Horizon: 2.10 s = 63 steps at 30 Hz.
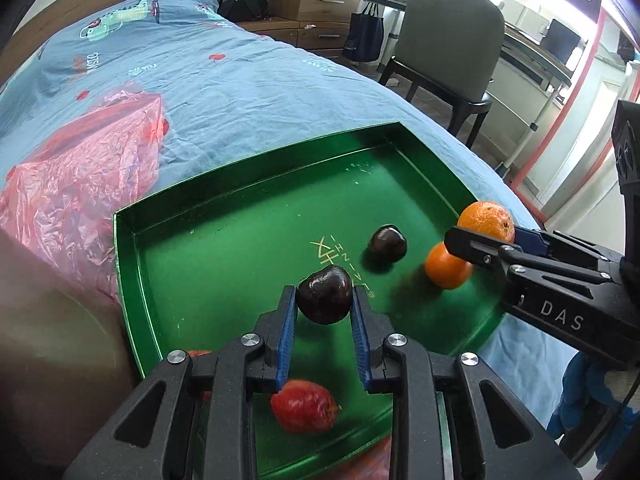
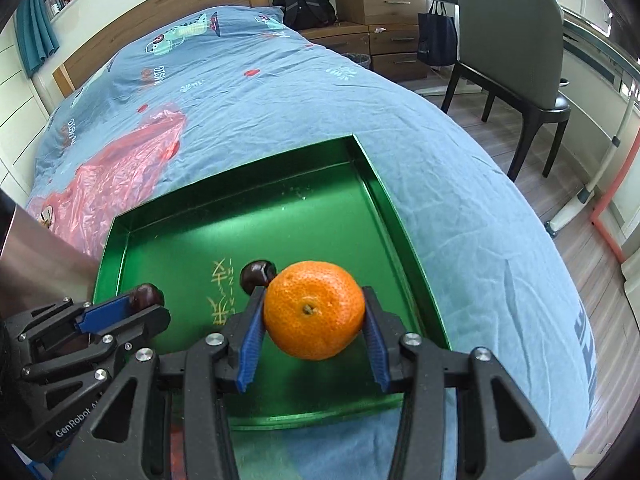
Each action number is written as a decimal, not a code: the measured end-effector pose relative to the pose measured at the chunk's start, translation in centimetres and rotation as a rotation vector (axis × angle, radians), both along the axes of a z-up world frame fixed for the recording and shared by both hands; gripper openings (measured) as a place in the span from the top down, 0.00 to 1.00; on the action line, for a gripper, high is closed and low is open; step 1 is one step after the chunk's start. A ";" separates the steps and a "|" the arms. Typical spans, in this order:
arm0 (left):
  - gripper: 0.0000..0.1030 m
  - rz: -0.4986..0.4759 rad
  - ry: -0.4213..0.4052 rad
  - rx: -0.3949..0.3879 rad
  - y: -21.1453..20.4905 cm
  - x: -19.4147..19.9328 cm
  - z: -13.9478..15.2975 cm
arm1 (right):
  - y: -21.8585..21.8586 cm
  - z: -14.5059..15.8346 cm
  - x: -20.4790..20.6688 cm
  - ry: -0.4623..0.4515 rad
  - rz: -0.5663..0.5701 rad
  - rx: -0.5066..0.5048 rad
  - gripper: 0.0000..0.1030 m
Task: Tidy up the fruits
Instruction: 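Open the left tool to drop the plum while the right tool releases the orange, then move both open tools back from the tray toward the remaining fruits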
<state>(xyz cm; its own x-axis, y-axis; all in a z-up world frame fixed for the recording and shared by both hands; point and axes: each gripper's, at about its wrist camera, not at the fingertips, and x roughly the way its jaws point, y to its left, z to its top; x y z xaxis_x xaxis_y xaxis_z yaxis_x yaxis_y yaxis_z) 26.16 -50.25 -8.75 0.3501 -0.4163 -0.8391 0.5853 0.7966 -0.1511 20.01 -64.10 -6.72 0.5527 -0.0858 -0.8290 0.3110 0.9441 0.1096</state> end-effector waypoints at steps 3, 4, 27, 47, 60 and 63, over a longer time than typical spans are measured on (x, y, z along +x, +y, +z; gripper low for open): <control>0.78 0.046 0.020 0.017 -0.4 1.5 -1.1 | -0.6 -0.8 2.0 0.010 0.012 -0.010 0.54; 0.78 0.057 0.027 0.023 -0.5 1.8 -1.5 | -0.7 -1.1 2.6 0.012 0.013 -0.010 0.54; 0.46 0.022 -0.035 0.003 -0.3 0.0 0.3 | -0.4 -0.5 2.9 0.054 -0.034 -0.080 0.34; 0.27 -0.263 -0.067 -0.007 8.6 -13.7 5.1 | 7.6 1.2 -11.1 0.113 -0.094 -0.077 0.29; 0.24 -0.068 -0.074 0.083 23.1 -15.4 5.4 | 20.7 0.0 -15.0 0.188 0.092 -0.033 0.29; 0.25 0.005 -0.071 0.099 26.3 -14.5 5.3 | 23.9 -0.3 -15.0 0.203 0.153 -0.026 0.29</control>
<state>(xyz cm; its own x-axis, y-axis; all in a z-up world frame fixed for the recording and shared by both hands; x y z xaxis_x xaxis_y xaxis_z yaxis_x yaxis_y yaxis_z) 11.71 -23.96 -3.49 0.4117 -0.3312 -0.8490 0.5879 0.8084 -0.0303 5.04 -40.21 -7.04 0.3835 -0.0368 -0.9228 0.1770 0.9836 0.0343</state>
